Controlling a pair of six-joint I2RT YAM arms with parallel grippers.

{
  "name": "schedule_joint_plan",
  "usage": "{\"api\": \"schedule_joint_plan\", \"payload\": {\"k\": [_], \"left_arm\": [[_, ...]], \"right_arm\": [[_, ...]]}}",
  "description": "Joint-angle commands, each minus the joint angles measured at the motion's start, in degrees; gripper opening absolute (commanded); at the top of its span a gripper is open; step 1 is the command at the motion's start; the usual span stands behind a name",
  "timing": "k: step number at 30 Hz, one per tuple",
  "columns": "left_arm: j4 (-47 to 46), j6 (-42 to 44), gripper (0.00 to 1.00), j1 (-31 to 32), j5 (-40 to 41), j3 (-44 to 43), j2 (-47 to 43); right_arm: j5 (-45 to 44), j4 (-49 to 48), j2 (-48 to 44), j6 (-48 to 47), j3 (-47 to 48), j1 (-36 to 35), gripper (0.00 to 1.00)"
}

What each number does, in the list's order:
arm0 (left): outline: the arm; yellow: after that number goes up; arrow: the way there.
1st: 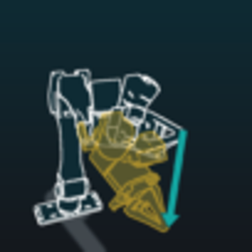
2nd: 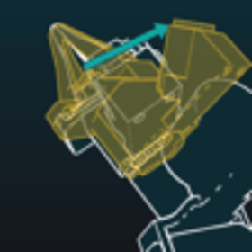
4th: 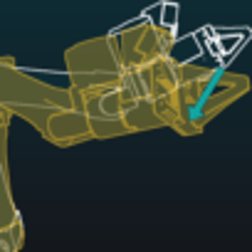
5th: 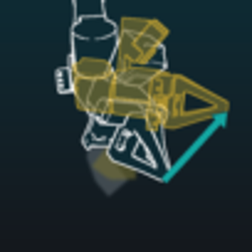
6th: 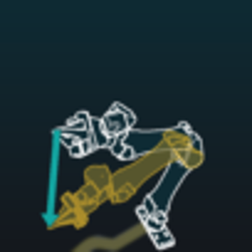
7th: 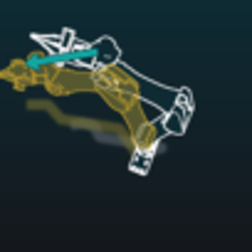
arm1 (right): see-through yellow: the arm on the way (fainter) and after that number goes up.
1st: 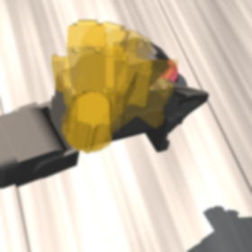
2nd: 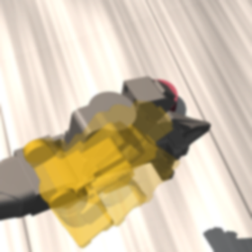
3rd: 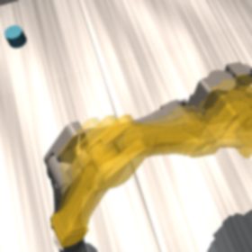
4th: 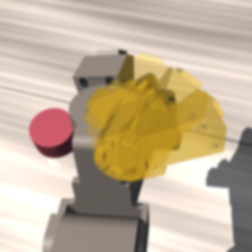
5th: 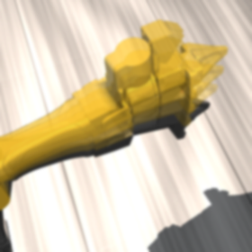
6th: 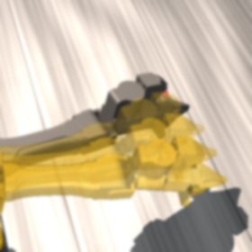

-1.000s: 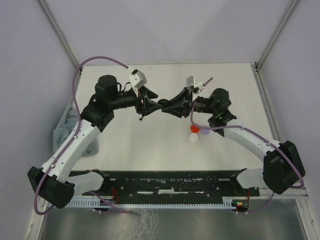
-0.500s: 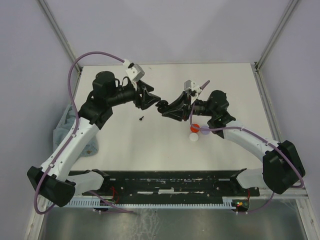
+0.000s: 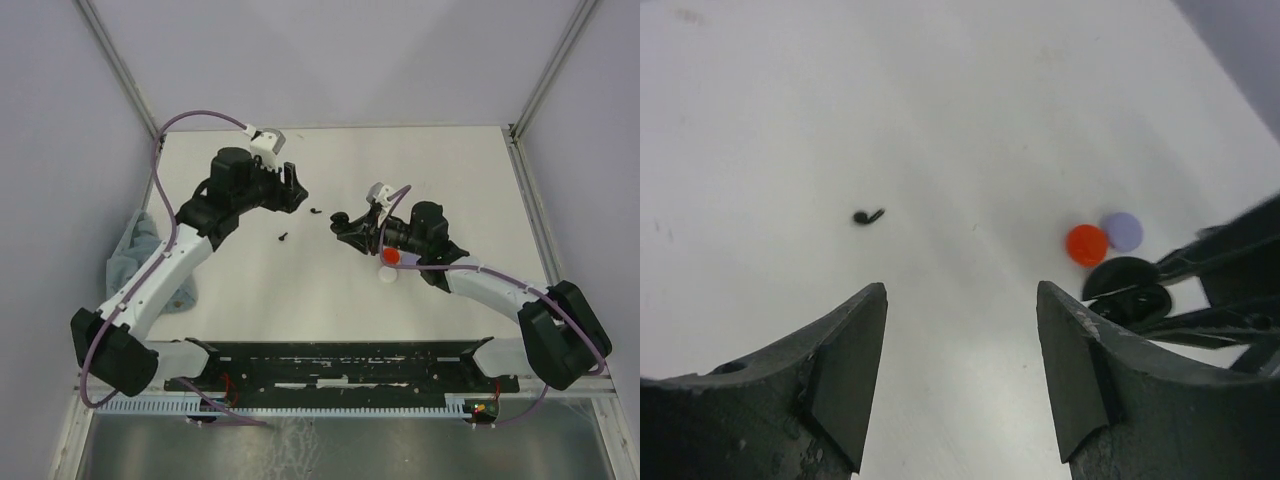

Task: Insert the wireless bluetooth earbuds into the charging case
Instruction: Open the charging case, then adjust the earbud at the center of the board.

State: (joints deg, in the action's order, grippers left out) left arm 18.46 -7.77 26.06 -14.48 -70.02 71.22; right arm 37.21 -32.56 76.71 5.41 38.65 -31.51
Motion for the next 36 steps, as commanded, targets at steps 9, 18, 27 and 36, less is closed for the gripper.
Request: {"api": "schedule_joint_plan", "payload": {"k": [9, 18, 27, 36], "left_arm": [[7.04, -9.34, 0.70, -0.14, 15.64, 1.35, 18.80], [7.46, -5.68, 0.71, -2.04, 15.28, -7.43, 34.54], [7.97, -4.01, 0.71, -2.68, 13.56, -10.10, 41.96], [10.26, -2.00, 0.65, -2.64, 5.12, -8.11, 42.72]], "right_arm": [[-11.73, -2.47, -2.02, -5.04, -4.63, -0.04, 0.04], [-11.87, -2.75, -1.23, -4.62, -5.15, -0.04, 0.04], [-12.08, -0.71, -2.57, -5.43, -5.53, 0.04, 0.04], [-11.90, -0.38, -2.88, -5.23, -4.91, 0.03, 0.04]]}}
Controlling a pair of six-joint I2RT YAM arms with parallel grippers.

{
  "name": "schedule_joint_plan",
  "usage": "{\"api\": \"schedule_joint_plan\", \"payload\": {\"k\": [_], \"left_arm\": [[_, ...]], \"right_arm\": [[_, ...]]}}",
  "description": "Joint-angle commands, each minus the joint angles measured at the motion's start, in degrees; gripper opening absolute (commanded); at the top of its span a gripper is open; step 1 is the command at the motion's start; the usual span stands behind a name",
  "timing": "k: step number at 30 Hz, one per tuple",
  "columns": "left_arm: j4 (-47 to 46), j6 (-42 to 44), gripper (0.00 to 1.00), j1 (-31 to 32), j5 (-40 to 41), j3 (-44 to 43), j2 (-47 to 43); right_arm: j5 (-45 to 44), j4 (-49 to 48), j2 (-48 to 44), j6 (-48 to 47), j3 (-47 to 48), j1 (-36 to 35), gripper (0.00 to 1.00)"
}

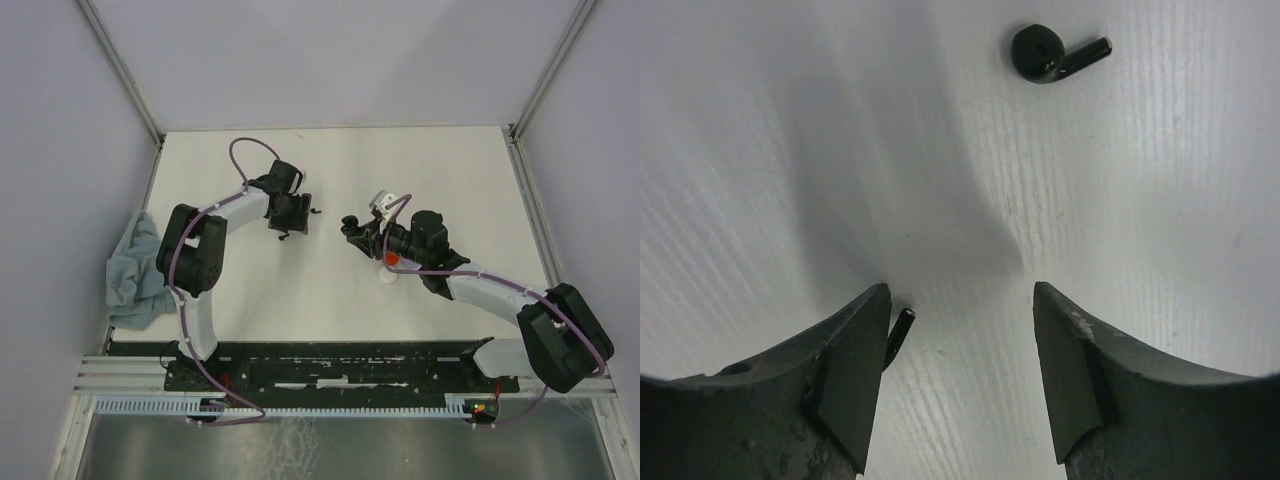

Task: Insert the wireless bluetooth earbuds into the charging case
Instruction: Adjust the earbud at the center of the board, then pick up the earbud from the center of the board.

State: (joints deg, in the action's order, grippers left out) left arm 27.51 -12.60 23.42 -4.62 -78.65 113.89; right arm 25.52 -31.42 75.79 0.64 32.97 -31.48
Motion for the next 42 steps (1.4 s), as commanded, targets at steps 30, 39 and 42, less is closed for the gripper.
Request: {"api": "schedule_joint_plan", "payload": {"k": [30, 39, 42], "left_arm": [[11.33, 6.38, 0.64, -0.56, 5.42, -1.77, -8.29], [15.95, 9.43, 0.57, -0.57, 5.40, -8.78, -0.45], [17.31, 9.85, 0.55, -0.58, 5.31, -10.38, 1.33]], "right_arm": [[-0.27, 0.21, -3.47, -0.80, 0.82, 0.02, 0.04], [-0.75, 1.40, -4.15, -1.17, 0.52, 0.08, 0.04], [-0.81, 1.53, -4.24, -1.22, 0.52, 0.08, 0.04]]}}
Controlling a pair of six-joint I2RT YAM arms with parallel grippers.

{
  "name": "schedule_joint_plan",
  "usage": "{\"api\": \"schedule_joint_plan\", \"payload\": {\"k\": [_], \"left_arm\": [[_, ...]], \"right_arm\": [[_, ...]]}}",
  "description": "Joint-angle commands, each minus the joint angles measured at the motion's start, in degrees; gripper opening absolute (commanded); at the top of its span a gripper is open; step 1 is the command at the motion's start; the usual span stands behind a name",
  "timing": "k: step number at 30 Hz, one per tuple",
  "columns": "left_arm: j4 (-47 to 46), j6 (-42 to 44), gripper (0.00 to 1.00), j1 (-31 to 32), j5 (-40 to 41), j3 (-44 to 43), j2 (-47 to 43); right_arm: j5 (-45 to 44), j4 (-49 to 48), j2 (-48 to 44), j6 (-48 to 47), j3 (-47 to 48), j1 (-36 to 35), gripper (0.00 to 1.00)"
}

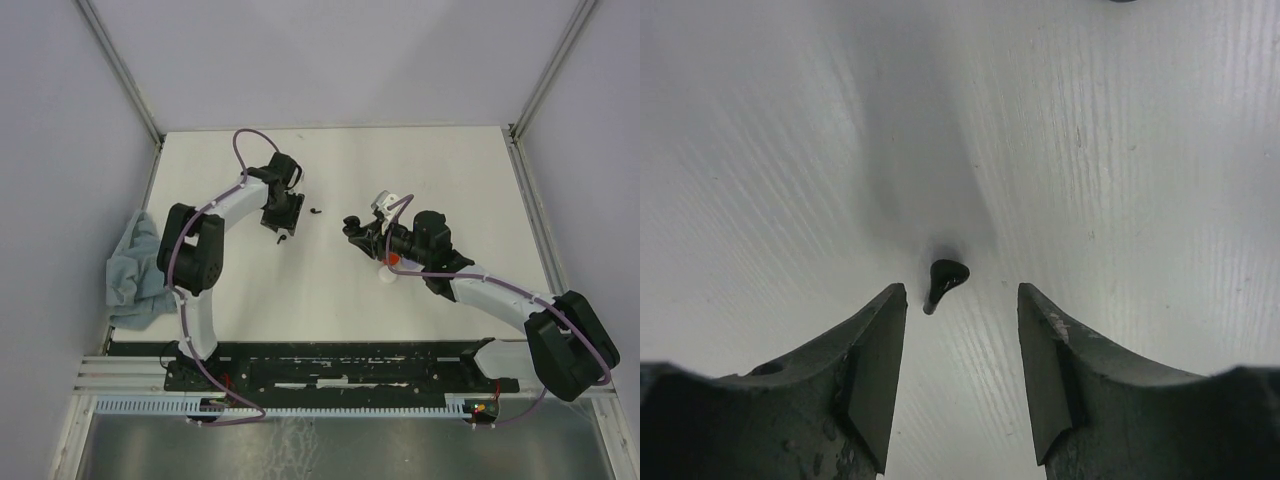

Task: Insert the wireless bluetooth earbuds into the charging case
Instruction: Pick up the earbud from the center of the board.

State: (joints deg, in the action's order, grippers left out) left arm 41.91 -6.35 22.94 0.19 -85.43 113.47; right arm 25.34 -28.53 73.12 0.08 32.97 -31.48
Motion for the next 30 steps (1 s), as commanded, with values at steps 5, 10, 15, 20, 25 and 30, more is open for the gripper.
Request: {"api": "schedule_joint_plan", "payload": {"k": [5, 10, 15, 20, 25, 30], "left_arm": [[3.92, 3.99, 0.49, -0.09, 0.14, -4.89, 3.81], [4.32, 3.99, 0.44, -0.14, 0.61, -5.46, 5.61], [4.47, 4.11, 0.40, -0.10, 0.78, -6.09, 7.16], [5.11, 4.13, 0.33, -0.16, 1.31, -5.93, 8.12], [5.11, 3.74, 0.25, 0.00, 0.68, -4.88, 6.69], [3.42, 2.90, 0.21, -0.02, -0.31, -3.12, 1.64]], "right_arm": [[-0.46, -1.12, -1.35, -0.71, 0.48, 0.06, 0.04], [-0.21, -1.38, -1.19, -0.68, 0.54, 0.10, 0.04], [-0.03, -1.39, -1.06, -0.68, 0.65, 0.04, 0.04], [0.04, -0.80, -1.24, -0.93, 0.84, 0.02, 0.04], [1.62, -0.55, -1.70, -1.05, 1.19, 0.08, 0.04], [3.12, -1.23, -2.49, -1.12, 1.99, 0.02, 0.04]]}}
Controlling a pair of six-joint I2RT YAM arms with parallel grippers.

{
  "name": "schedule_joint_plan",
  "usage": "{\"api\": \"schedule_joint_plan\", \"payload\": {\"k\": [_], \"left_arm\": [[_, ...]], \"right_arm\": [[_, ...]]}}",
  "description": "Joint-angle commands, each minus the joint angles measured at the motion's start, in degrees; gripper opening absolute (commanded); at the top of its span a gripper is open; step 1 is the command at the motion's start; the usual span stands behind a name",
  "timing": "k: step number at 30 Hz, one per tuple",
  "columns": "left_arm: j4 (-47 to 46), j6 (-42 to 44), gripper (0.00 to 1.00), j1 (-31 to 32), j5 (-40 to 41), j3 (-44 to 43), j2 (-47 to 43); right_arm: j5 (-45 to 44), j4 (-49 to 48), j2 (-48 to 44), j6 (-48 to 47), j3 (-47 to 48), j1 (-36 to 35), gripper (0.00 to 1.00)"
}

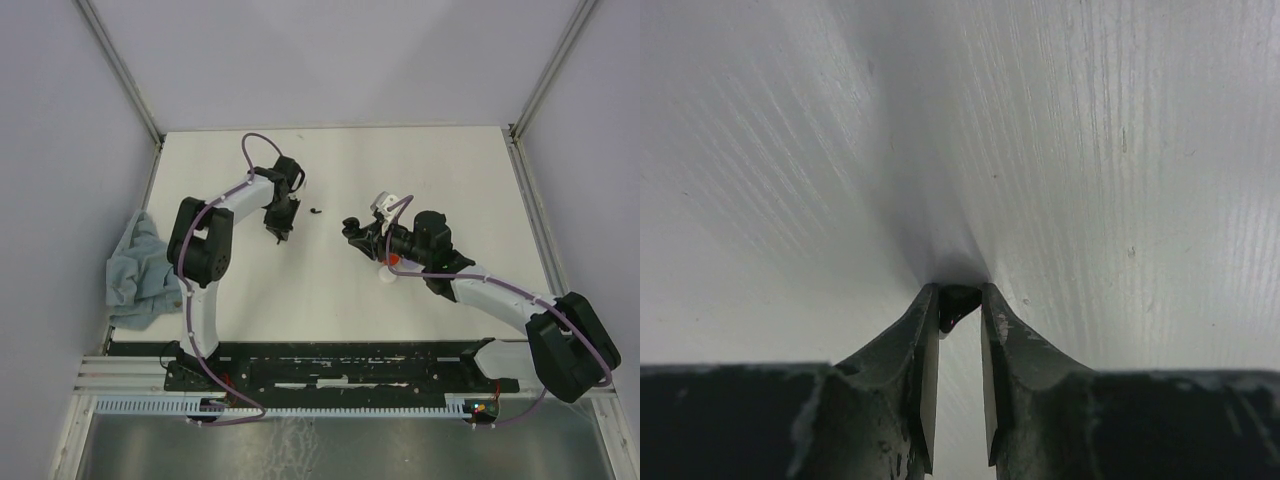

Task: Insert the wireless bluetooth earbuds into the charging case
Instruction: Pick up the earbud from the center of the board, then place the earbud in the charging case.

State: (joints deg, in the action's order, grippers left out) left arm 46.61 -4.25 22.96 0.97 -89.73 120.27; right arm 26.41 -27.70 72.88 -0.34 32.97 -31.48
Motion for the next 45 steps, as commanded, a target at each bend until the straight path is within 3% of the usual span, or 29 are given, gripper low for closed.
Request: {"api": "schedule_joint_plan", "payload": {"k": [1, 20, 28, 37, 45], "left_arm": [[-1.84, 0.53, 0.21, -0.05, -1.52, 1.63, -6.41], [-17.68, -11.82, 0.18, 5.99, -2.02, 8.95, -40.82], [-33.55, -17.66, 0.17, 10.48, -1.41, 17.41, -52.78], [-48.64, -22.14, 0.16, 13.60, -2.78, 24.86, -59.26], [-57.99, -24.06, 0.16, 17.56, -5.09, 28.10, -58.09]], "right_arm": [[2.47, -2.20, -2.34, -0.79, 2.35, 0.00, 0.04], [4.96, -12.37, -3.32, -0.44, 9.04, -1.63, 0.05], [4.89, -14.98, -2.03, -0.71, 11.92, -2.86, 0.06], [4.46, -17.25, -0.41, -0.63, 13.85, -3.83, 0.05], [3.71, -17.89, -0.37, 0.04, 13.95, -4.34, 0.04]]}}
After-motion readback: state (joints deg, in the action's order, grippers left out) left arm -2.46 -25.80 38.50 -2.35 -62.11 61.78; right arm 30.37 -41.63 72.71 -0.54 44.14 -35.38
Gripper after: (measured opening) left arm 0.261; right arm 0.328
